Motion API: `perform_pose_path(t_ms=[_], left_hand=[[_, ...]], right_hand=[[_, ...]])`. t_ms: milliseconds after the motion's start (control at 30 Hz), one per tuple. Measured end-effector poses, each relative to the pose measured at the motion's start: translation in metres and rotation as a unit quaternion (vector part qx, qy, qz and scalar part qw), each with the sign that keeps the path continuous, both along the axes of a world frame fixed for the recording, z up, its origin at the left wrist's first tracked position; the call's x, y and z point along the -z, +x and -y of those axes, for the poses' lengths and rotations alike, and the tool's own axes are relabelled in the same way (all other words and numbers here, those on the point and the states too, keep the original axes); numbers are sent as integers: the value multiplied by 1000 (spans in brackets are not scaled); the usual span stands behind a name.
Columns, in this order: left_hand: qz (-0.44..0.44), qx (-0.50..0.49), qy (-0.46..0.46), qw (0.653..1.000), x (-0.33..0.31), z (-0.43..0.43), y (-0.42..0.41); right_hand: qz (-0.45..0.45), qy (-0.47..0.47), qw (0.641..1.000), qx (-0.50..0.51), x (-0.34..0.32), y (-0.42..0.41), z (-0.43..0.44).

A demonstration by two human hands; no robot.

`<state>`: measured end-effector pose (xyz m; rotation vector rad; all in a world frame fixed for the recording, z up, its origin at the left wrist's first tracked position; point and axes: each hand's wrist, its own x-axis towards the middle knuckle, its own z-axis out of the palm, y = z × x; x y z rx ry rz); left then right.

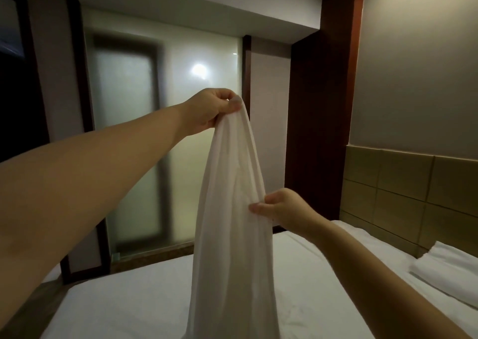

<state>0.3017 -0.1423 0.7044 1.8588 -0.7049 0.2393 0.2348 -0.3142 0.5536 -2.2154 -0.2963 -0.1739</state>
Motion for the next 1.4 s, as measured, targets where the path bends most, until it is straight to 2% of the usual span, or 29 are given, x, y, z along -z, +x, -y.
perform_pose_path(t_ms=[100,167,200,233,267,300,367,400,433,467,500,533,600,633,700,733,833,900,933,1000,1033,1133,1233,1333,1400], left_hand=[[16,-33,-10,999,0,5,10],[35,-70,-25,997,1,6,19],[50,-86,-30,995,1,8,24],[62,-95,-37,993,0,11,28],[70,-98,-49,991,-5,14,30],[67,-96,-71,991,-11,16,31],[61,-100,-103,988,-21,16,29],[68,-110,-102,986,-25,14,26],[73,-114,-101,986,-28,11,22],[72,-106,-100,987,-30,8,18],[65,-91,-96,989,-31,5,14],[64,-75,-95,991,-32,3,9],[73,-64,-135,986,-34,-1,3],[75,-70,-156,982,-36,-3,0],[80,-77,-151,982,-36,-9,-4],[84,-80,-138,984,-32,-13,-4],[80,-106,-168,977,-25,-23,-1],[81,-121,-178,973,-22,-26,0],[79,-121,-178,973,-20,-26,-1],[67,-118,-193,972,-19,-27,-2],[59,-114,-196,972,-19,-27,-3],[33,-70,-158,984,-14,-27,-10],[24,-58,-147,987,-8,-15,-17],[6,-55,-168,984,-2,2,-23],[6,-50,-130,990,4,15,-29]], right_hand=[[-18,-45,999,-5,16,13,5],[72,-45,991,106,-5,34,39],[142,-28,974,174,-26,39,60],[211,-35,947,240,-46,45,79],[269,-93,916,284,-61,47,87],[294,-171,898,277,-70,47,85],[235,-296,917,126,-70,48,68],[195,-295,932,78,-74,42,64],[194,-239,949,72,-85,38,67],[235,-139,955,112,-97,38,75],[288,-74,940,167,-107,36,83],[308,-81,931,177,-112,32,84],[275,-205,936,76,-105,19,68],[278,-229,932,43,-98,16,60],[342,-145,920,127,-96,17,57],[345,-134,914,167,-98,16,58],[317,-195,921,117,-102,13,54],[344,-113,917,165,-99,13,51],[321,-119,925,162,-96,12,48],[244,-203,944,90,-86,12,45],[234,-213,945,79,-82,14,46],[239,-87,960,115,-80,15,64],[135,14,987,84,-75,19,87],[148,-53,983,92,-64,18,91],[170,-94,976,98,-64,17,89]])
